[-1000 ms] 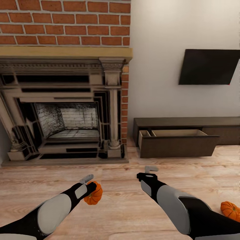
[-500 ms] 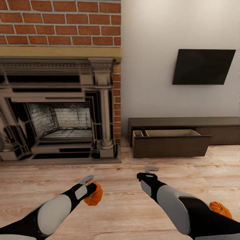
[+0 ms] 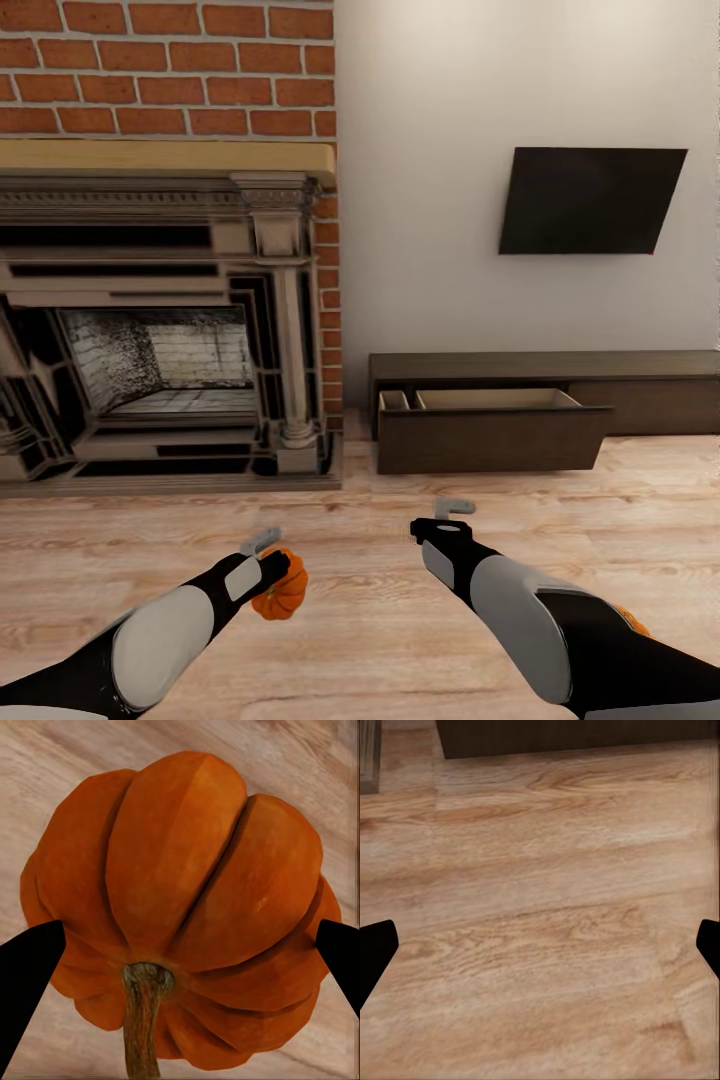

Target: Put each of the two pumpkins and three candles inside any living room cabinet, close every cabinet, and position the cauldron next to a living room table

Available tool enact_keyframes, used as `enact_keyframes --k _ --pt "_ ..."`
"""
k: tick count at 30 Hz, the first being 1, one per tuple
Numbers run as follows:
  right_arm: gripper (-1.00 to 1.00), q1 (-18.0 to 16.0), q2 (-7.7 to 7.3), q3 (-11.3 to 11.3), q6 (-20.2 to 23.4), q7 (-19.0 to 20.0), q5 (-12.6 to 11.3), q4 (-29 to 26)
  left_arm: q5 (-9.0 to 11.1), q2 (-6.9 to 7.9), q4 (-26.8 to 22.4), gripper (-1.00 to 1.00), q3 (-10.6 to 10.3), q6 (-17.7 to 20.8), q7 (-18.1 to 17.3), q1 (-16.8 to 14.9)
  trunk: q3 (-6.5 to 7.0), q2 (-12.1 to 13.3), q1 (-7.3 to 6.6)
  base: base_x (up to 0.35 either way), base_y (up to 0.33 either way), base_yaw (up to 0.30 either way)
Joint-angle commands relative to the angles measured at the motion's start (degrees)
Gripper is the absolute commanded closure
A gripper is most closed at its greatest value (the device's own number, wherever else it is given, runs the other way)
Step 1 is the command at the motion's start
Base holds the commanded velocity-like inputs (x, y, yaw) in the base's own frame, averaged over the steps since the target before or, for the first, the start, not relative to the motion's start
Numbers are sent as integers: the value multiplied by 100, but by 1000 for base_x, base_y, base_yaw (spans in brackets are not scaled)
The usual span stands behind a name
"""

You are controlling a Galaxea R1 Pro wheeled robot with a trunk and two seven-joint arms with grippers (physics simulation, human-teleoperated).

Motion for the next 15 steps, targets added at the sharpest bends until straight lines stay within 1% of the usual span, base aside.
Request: enact_keyframes --k 1,7,12,15 --pt "-100 -6 1 -39 4 -17 38 9 -14 -3 -14 100 16 32 28 -3 -5 -3 -1 0 -295 0" --pt "-100 -6 1 -40 4 -17 38 10 -12 -3 -14 100 16 32 28 -3 -5 -3 -1 0 -273 0" --pt "-100 -6 1 -40 4 -17 38 12 -12 -3 -14 100 16 31 27 -3 -5 -3 -1 5 -220 0" --pt "-100 -6 1 -40 4 -17 38 14 -12 -3 -14 100 16 31 26 -3 -5 -3 -1 85 -196 0"
